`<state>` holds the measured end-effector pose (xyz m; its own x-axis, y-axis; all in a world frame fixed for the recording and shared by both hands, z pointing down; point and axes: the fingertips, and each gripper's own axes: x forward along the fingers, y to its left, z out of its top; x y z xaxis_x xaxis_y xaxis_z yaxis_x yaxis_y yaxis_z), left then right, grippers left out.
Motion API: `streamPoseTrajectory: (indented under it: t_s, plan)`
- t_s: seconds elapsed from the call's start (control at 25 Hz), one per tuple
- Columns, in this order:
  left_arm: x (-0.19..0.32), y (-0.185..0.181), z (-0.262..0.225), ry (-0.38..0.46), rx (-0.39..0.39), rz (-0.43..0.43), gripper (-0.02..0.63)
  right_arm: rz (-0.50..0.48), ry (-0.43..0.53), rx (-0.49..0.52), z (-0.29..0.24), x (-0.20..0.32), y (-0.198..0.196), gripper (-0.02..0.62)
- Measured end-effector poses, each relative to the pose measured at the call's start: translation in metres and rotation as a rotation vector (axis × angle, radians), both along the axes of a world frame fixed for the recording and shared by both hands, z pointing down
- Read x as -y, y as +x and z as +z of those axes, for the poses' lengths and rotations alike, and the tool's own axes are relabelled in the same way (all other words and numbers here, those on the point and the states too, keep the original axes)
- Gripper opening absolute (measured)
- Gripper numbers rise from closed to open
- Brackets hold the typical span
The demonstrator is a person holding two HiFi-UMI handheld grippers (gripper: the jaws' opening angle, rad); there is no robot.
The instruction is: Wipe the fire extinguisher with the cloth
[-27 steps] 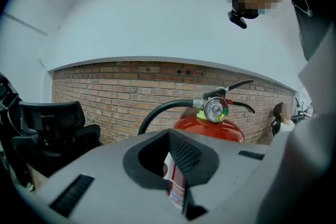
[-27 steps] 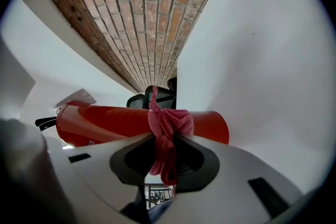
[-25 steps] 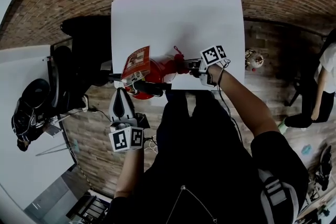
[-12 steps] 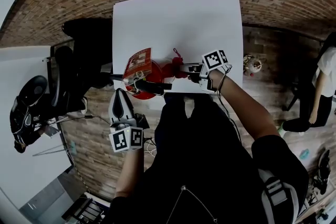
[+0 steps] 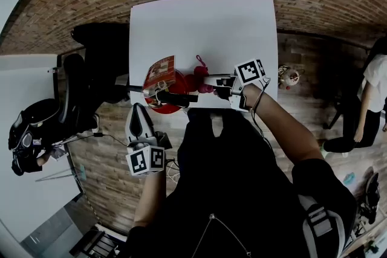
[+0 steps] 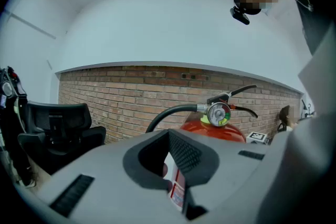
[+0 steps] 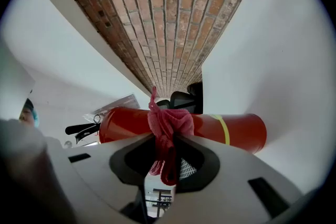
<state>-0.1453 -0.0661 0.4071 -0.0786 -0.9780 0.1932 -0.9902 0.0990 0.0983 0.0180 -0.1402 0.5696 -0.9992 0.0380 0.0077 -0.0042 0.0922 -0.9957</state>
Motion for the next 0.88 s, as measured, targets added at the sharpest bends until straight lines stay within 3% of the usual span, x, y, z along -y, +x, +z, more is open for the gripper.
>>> streamPoseTrajectory:
  t_s: [0.28, 0.88]
  plan:
    - [0.001, 0.004, -0.002, 0.014, 0.002, 0.004, 0.029, 0.01, 0.03, 0.013, -0.028, 0.0, 0.001, 0.1]
    - [-0.005, 0.006, -0.01, 0.04, 0.01, -0.013, 0.029, 0.007, 0.108, 0.188, -0.116, -0.001, 0.004, 0.1]
